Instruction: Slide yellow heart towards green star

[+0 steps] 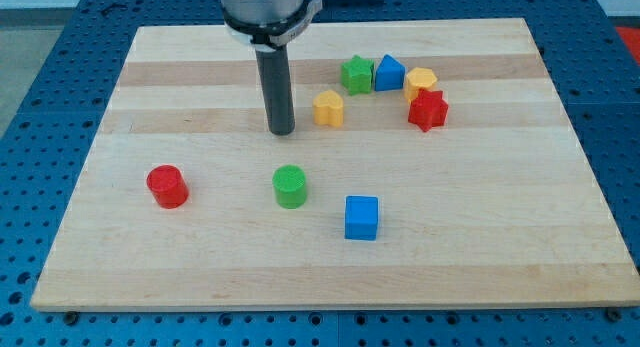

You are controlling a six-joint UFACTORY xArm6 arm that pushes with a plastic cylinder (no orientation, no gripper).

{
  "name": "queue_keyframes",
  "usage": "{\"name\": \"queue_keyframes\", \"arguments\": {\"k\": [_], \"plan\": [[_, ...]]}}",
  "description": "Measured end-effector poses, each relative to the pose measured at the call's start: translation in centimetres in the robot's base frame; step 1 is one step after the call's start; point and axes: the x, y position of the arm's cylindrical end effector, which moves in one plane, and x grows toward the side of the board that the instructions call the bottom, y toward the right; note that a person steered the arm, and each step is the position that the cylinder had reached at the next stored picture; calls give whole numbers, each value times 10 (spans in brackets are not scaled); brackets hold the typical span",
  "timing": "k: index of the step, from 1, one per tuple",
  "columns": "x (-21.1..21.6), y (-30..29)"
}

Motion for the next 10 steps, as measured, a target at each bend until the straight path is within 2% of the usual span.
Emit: {"name": "queue_keyframes", "arguments": {"k": [3, 10], "plan": [[4, 51], [-31, 51]]}}
